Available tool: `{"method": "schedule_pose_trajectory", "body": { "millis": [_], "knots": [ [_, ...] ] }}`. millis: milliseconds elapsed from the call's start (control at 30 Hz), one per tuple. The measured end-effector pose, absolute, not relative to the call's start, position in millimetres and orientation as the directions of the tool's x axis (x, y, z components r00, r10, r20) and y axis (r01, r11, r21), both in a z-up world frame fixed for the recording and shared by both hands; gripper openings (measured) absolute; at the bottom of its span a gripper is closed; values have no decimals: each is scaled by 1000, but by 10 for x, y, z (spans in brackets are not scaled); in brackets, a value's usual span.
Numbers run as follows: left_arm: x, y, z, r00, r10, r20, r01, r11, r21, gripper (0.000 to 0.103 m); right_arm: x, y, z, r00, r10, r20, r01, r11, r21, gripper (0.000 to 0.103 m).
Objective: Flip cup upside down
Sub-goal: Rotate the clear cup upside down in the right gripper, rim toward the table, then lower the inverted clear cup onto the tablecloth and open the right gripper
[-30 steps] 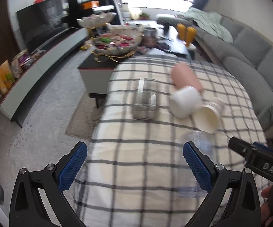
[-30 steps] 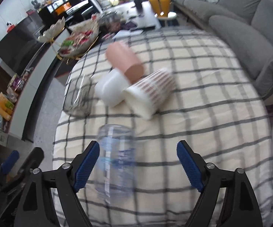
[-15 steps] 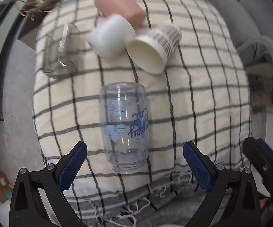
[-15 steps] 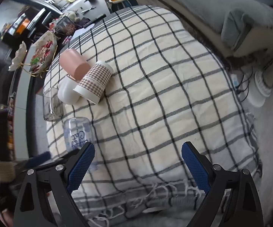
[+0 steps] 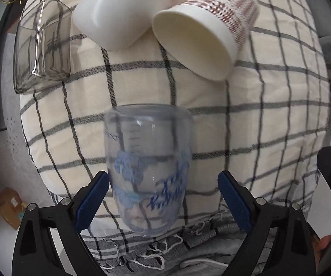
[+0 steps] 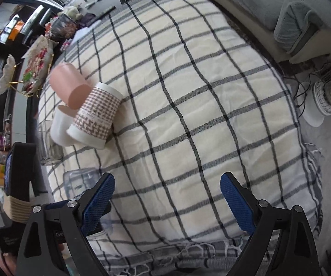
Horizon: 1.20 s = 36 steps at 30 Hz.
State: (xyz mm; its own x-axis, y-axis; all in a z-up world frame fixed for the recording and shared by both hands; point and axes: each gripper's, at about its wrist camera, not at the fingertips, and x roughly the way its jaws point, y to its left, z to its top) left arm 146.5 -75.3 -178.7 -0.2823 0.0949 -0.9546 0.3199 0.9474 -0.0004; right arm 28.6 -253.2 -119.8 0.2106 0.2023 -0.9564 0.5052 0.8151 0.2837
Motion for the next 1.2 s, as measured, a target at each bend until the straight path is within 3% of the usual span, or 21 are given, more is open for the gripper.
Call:
{"method": "schedule_pose_trajectory", "body": {
  "millis": [233, 300, 667, 967, 1067, 1200],
  "knots": [
    [1509, -748, -2002, -336, 143, -931, 344, 939, 20, 81, 468, -2620, -1406, 186, 225, -956, 518, 805, 290, 93],
    [1492, -734, -2055, -340, 156, -927, 350, 936, 29, 71, 487, -2644, -1445, 184, 229, -956, 524, 800, 293, 93],
    [1255, -683, -1976, -289, 91, -953, 342, 940, -14, 71, 420, -2639, -1469, 180, 239, -954, 522, 799, 299, 93],
    [997, -423, -1244, -2, -80, -997, 290, 954, -77, 71, 219, -2658, -1239, 253, 205, -945, 503, 807, 310, 93],
    [882, -272, -1086, 142, -166, -976, 265, 956, -124, 71, 147, -2615, -1227, 261, 196, -945, 492, 816, 305, 93],
    [766, -76, -961, 361, -188, -913, 226, 968, -110, 71, 31, -2584, -1273, 266, 153, -952, 484, 833, 269, 93]
  ]
}}
